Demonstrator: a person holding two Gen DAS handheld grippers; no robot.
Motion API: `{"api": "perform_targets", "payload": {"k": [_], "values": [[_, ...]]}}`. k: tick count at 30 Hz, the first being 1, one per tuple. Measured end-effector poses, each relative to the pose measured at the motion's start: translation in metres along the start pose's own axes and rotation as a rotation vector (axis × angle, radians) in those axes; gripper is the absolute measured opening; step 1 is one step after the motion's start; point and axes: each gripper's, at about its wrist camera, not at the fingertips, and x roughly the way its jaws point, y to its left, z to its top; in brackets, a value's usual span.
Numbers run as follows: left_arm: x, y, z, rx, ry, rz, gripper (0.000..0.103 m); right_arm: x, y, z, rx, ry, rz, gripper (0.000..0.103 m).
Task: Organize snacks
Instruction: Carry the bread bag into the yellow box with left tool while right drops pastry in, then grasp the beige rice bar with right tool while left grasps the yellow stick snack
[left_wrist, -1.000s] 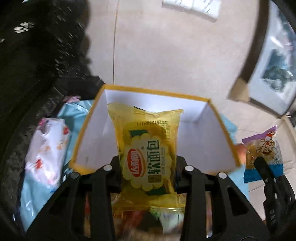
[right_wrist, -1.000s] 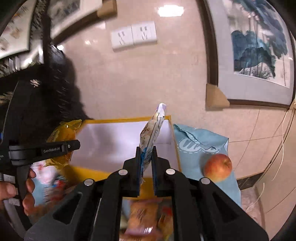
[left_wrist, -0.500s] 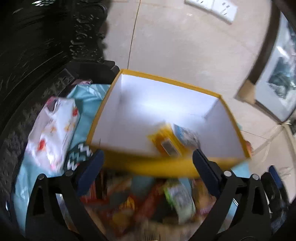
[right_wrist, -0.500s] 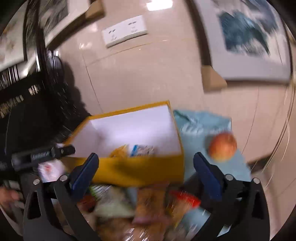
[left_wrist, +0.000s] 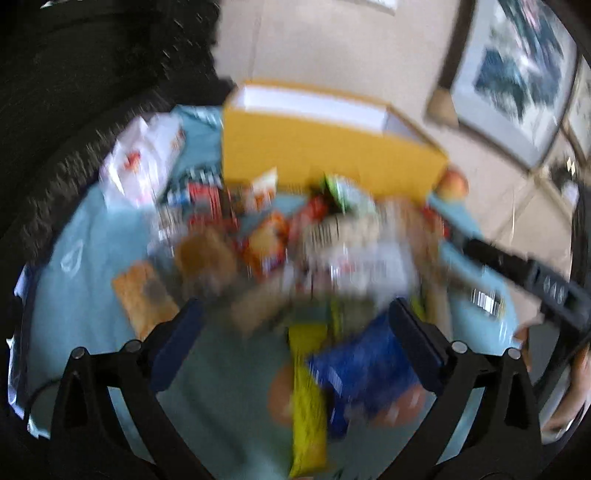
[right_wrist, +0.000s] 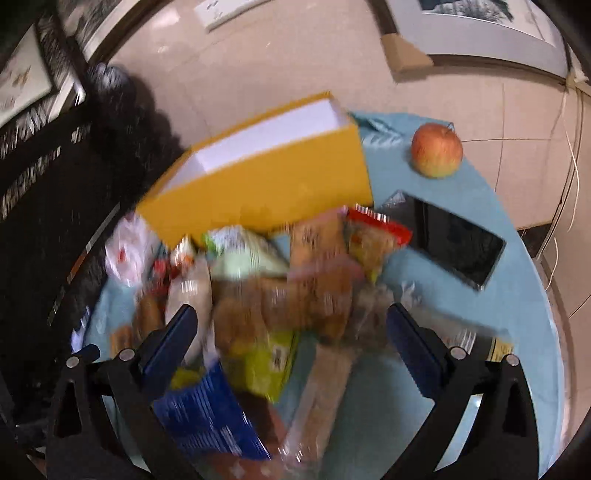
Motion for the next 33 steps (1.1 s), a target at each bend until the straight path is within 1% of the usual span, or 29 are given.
{"api": "perform_targets", "payload": {"k": [2, 5, 7, 9, 11, 14, 17, 19, 20, 21, 22, 23, 24, 25, 26, 28, 30, 33], "values": [[-0.003, -0.001, -0.02, 0.024, 0.007, 0.014, 0.101, -0.005, -0.001, -0.009, -0.018, 0.009, -0.01, 0.102], [-0.004, 0.003, -0.045, 0.036, 0.015, 0.021, 0.101, -0.021, -0.005, -0.025, -0.078, -0.023, -0.016, 0.102], [-0.001, 0.008, -0.055, 0.034, 0.035, 0.027, 0.101, -0.031, -0.008, -0.036, -0.141, -0.044, -0.037, 0.102], [0.004, 0.012, -0.063, 0.045, 0.067, 0.03, 0.101, -0.036, -0.014, -0.044, -0.172, -0.051, -0.031, 0.102], [0.01, 0.014, -0.069, 0.053, 0.092, 0.045, 0.101, -0.038, -0.023, -0.049, -0.149, -0.063, -0.009, 0.102], [0.016, 0.007, -0.076, 0.084, 0.127, 0.04, 0.101, -0.034, -0.039, -0.052, -0.066, -0.071, 0.017, 0.102], [0.023, -0.003, -0.08, 0.13, 0.143, 0.078, 0.101, -0.031, -0.045, -0.052, -0.024, -0.072, 0.039, 0.102], [0.03, -0.001, -0.08, 0.113, 0.152, 0.082, 0.1, -0.031, -0.045, -0.052, -0.019, -0.08, 0.051, 0.102], [0.031, 0.001, -0.079, 0.102, 0.14, 0.074, 0.098, -0.031, -0.044, -0.052, -0.022, -0.083, 0.055, 0.102], [0.032, 0.003, -0.078, 0.106, 0.131, 0.088, 0.081, -0.031, -0.044, -0.053, -0.028, -0.088, 0.062, 0.102], [0.034, 0.004, -0.076, 0.123, 0.129, 0.112, 0.077, -0.031, -0.043, -0.054, -0.033, -0.087, 0.063, 0.102], [0.035, 0.007, -0.072, 0.121, 0.124, 0.118, 0.071, -0.031, -0.042, -0.054, -0.04, -0.086, 0.061, 0.102], [0.035, 0.011, -0.069, 0.109, 0.125, 0.123, 0.055, -0.031, -0.04, -0.055, -0.052, -0.084, 0.057, 0.102], [0.036, 0.016, -0.064, 0.097, 0.126, 0.14, 0.037, -0.03, -0.038, -0.056, -0.069, -0.082, 0.054, 0.102], [0.036, 0.019, -0.061, 0.092, 0.129, 0.149, 0.029, -0.028, -0.036, -0.057, -0.083, -0.077, 0.046, 0.102], [0.039, 0.026, -0.056, 0.078, 0.141, 0.128, 0.028, -0.021, -0.029, -0.058, -0.118, -0.028, 0.006, 0.102], [0.042, 0.024, -0.054, 0.093, 0.132, 0.142, 0.028, -0.012, -0.022, -0.061, -0.151, 0.023, -0.015, 0.102], [0.044, 0.015, -0.055, 0.13, 0.106, 0.184, 0.028, 0.002, -0.009, -0.064, -0.218, 0.072, -0.144, 0.102]]}}
